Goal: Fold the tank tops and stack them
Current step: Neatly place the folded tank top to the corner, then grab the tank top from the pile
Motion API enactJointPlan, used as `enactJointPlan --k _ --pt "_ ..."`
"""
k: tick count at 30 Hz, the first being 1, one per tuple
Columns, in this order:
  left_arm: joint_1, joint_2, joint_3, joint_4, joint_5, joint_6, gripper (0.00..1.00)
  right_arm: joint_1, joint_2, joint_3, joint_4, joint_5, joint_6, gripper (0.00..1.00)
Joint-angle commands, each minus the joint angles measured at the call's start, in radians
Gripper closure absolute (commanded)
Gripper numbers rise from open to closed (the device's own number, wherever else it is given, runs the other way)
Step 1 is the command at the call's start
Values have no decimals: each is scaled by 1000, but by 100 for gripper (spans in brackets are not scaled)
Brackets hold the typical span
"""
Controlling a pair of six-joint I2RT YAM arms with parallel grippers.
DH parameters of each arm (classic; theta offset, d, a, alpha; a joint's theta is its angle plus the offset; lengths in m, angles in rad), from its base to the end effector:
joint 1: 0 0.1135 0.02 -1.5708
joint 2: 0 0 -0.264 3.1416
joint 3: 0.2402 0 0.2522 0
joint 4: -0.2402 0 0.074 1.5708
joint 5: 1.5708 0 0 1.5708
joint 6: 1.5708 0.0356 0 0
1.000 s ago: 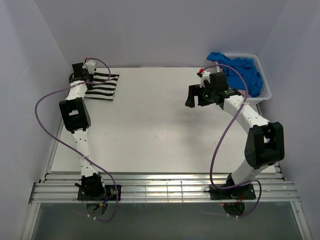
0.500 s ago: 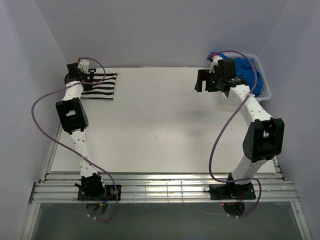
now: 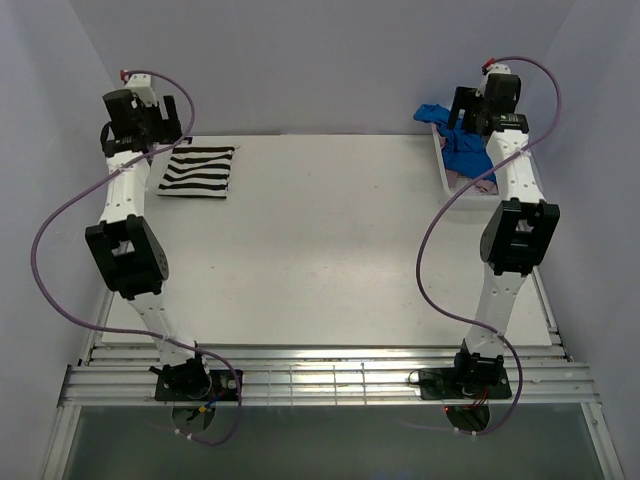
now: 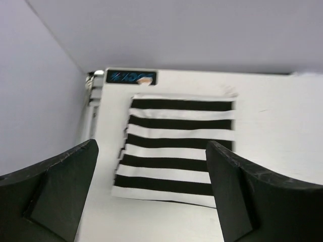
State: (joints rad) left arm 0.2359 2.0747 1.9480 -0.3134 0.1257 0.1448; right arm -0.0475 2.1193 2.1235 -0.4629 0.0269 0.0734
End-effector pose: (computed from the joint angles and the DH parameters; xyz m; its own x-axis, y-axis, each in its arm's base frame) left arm 0.4842 0.1118 0.3267 -0.4274 0.0445 -0.9030 -0.0605 0.9951 0.0777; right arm 0.5000 -0.0247 0.3513 -0.4358 0.0941 -0.8951 0.1038 0.9931 0.0539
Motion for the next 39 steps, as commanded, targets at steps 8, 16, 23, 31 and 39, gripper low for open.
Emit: enactJointPlan --k 8,16,23,31,39 --pt "-6 -405 -593 442 419 -494 2 -95 221 115 254 47 -171 10" --pt "-24 -519 -744 445 410 -536 2 -107 353 157 329 68 -268 10" --pt "-33 -504 -764 439 407 -541 2 -123 419 145 441 19 -196 10" --pt "-60 -492 -755 435 419 -518 2 -126 471 136 581 36 -112 5" --pt "-70 -519 -762 428 400 -504 2 -132 534 162 624 8 -26 0"
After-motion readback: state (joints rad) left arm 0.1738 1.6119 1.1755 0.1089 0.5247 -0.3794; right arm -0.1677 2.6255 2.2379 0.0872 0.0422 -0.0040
